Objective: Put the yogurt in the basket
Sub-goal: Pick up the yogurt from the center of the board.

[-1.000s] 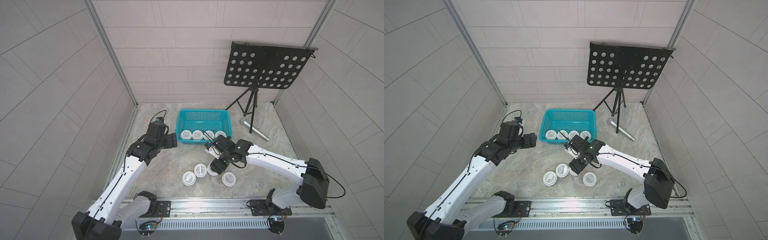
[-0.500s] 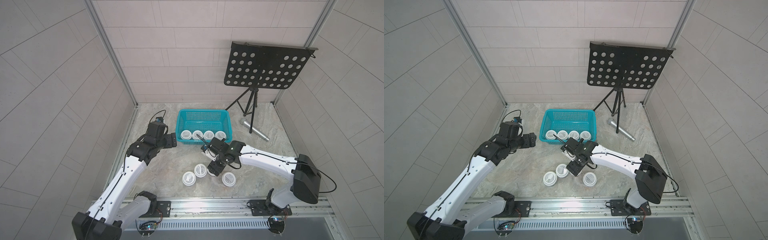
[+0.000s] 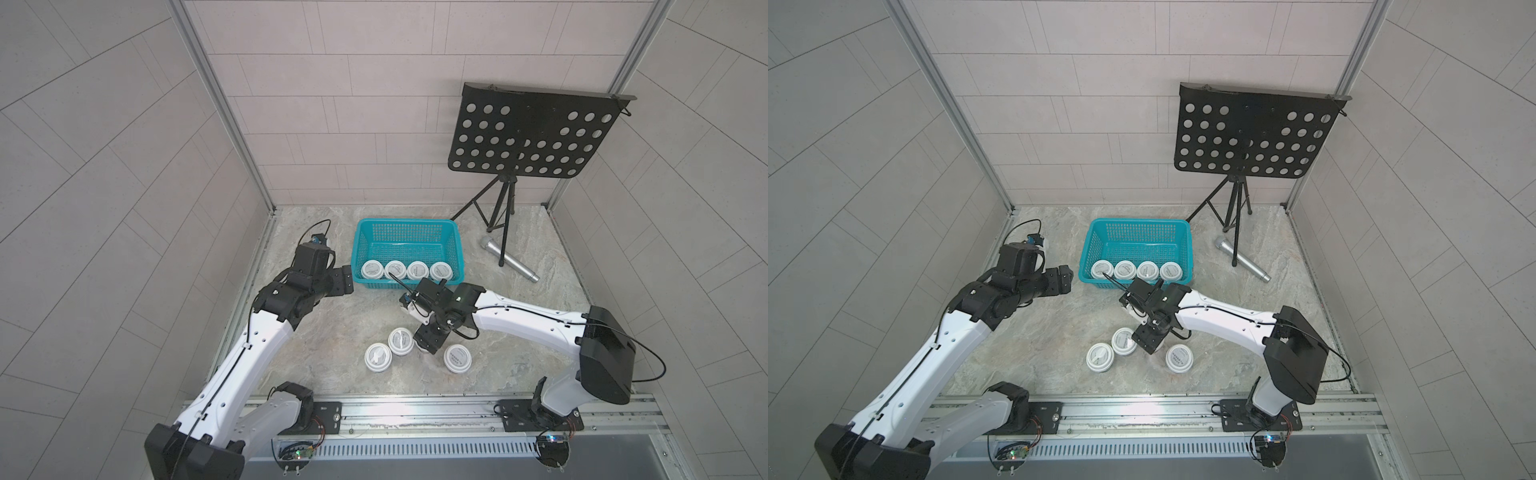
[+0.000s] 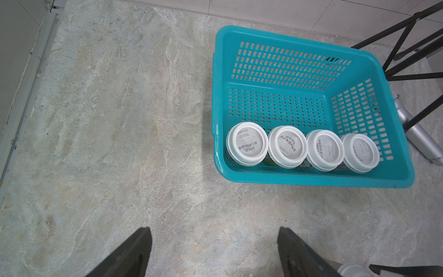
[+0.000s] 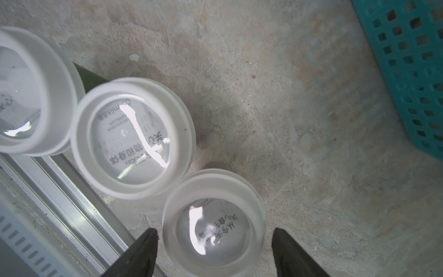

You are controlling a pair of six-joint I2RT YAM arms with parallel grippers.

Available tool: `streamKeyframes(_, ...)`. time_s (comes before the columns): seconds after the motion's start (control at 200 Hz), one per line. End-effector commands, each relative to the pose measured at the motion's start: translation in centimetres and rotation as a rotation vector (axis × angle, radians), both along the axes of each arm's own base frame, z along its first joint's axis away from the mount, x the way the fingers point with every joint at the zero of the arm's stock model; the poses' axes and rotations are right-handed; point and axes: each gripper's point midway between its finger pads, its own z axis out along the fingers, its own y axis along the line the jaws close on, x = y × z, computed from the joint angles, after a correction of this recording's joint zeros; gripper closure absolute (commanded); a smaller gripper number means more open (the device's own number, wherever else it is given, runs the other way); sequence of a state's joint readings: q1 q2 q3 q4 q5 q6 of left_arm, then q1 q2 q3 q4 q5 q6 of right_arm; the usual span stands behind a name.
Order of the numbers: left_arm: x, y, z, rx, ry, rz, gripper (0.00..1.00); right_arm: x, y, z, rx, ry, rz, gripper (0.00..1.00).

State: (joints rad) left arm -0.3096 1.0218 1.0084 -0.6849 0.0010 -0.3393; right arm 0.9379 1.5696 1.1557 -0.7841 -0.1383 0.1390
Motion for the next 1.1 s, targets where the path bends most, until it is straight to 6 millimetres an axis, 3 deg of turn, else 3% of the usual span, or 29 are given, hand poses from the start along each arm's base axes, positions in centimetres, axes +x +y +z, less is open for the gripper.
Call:
streamKeyframes(0.0, 0.1, 0.1, -0.3, 0.009, 0.005, -0.009, 0.11, 0.0, -0.1, -0.2, -0.037, -0.002, -0.002, 0.22)
streamKeyframes(0.705, 0.1, 0.1, -0.5, 0.004, 0.012, -0.011, 0.11, 0.3, -0.8, -1.5, -0.1, -0.014, -0.01, 0.26)
streamKeyframes(1.096, 0.2, 0.0, -0.6, 0.002, 0.016, -0.012, 0.11, 1.0, -1.0, -0.3, -0.058, -0.051, -0.042, 0.3)
